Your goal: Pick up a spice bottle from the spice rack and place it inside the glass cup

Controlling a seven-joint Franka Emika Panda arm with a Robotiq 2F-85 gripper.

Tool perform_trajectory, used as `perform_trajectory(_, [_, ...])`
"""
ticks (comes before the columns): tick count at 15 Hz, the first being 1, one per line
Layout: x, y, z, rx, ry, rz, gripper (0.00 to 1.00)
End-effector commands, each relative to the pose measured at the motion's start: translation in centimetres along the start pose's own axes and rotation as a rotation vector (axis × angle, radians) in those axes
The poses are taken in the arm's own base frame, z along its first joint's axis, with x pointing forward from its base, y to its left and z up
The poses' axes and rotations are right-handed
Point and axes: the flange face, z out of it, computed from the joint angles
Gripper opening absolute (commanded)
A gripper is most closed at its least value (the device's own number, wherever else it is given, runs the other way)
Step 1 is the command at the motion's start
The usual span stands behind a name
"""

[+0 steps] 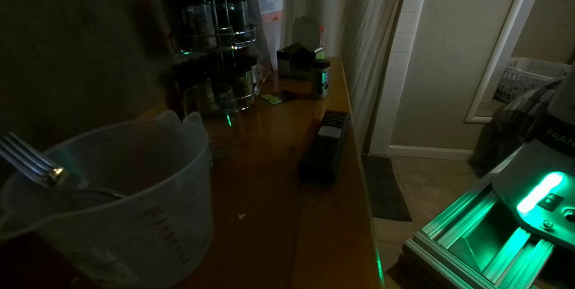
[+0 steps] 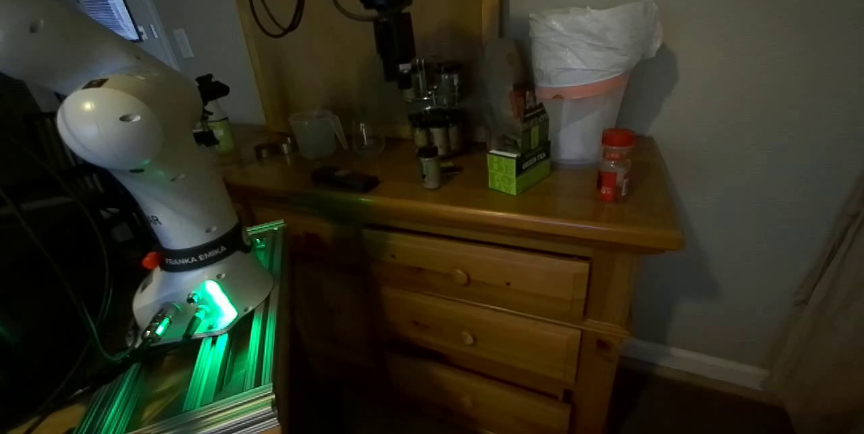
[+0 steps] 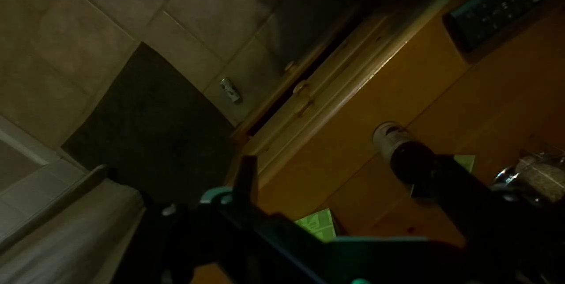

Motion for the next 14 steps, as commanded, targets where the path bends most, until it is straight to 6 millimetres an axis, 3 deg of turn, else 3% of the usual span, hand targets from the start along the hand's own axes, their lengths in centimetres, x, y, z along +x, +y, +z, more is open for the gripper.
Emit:
perform_trajectory(1, [0.8, -1.1, -1.2, -0.002, 0.086, -0.048, 1.00])
perform_trajectory(5, [3.6, -4.7, -5.5, -0.024, 0.273, -0.202, 1.00])
perform_trajectory(9, [6.2, -10.0, -10.0, 0.025, 0.375, -0.410, 1.00])
perform_trajectory(14, [8.6, -18.1, -11.9, 0.086, 0.398, -0.681, 1.00])
